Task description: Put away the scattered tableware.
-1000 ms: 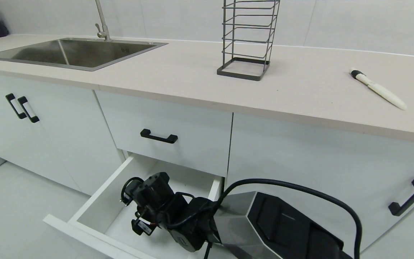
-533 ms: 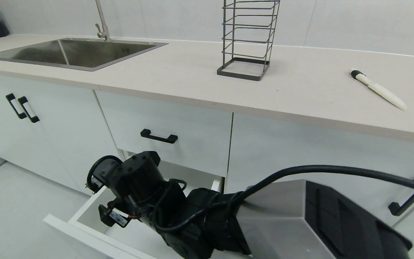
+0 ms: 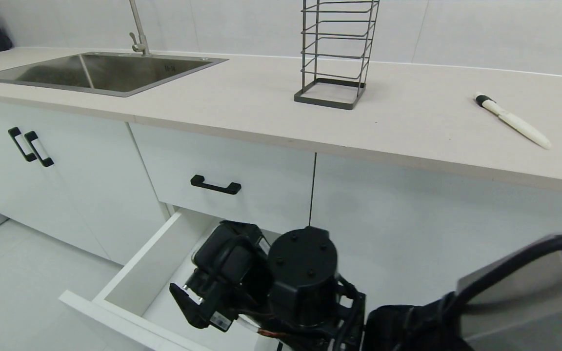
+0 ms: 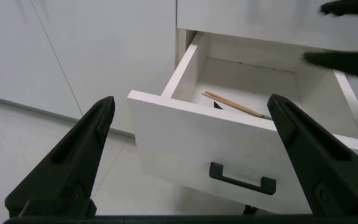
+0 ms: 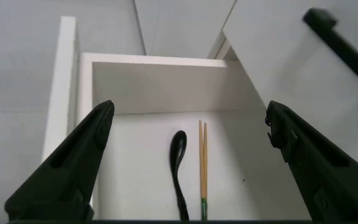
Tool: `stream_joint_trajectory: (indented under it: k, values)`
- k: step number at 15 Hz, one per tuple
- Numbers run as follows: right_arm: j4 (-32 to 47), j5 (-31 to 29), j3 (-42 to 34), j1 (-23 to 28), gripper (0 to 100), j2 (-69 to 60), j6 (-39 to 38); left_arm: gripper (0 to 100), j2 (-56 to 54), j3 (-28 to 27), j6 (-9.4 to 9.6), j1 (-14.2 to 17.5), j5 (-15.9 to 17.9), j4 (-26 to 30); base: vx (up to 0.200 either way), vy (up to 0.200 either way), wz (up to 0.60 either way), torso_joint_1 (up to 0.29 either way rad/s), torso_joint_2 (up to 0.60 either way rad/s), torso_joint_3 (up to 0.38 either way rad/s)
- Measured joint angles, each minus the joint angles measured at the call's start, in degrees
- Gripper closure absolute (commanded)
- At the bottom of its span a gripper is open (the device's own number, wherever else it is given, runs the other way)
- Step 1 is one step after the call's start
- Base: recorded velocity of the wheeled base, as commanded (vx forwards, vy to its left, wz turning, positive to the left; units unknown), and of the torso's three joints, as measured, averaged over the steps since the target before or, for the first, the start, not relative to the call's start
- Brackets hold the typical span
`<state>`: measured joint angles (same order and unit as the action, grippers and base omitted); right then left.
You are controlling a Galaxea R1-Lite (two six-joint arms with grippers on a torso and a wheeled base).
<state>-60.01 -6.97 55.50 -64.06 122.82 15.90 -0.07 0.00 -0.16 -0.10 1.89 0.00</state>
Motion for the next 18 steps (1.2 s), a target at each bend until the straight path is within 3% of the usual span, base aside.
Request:
stream_joint_trajectory:
  k: [6,11,15,18]
  values:
    - [-5.81,1.29,-25.55,1.44,0,-18.55,0.38,0,0.00,-0.02,0.00,0.00,-0.01,0.00,0.000,0.000,0.00,0.000,0.00,0.000]
    - [-5.67,0.96,-47.87,3.36,0,-39.01,0.39,0,0.00,-0.02,0.00,0.00,-0.01,0.00,0.000,0.000,0.00,0.000,0.00,0.000]
    - [6.91,0.99,-54.16,8.56,0,-59.06,-0.24,0,0.00,0.00,-0.13,0.00,0.46,0.00,0.000,0.000,0.00,0.000,0.00,0.000]
    - [24.91,1.07,-54.74,13.59,0,-77.29,-3.83,0,0.00,0.00,0.06,0.00,0.57,0.00,0.000,0.000,0.00,0.000,0.00,0.000]
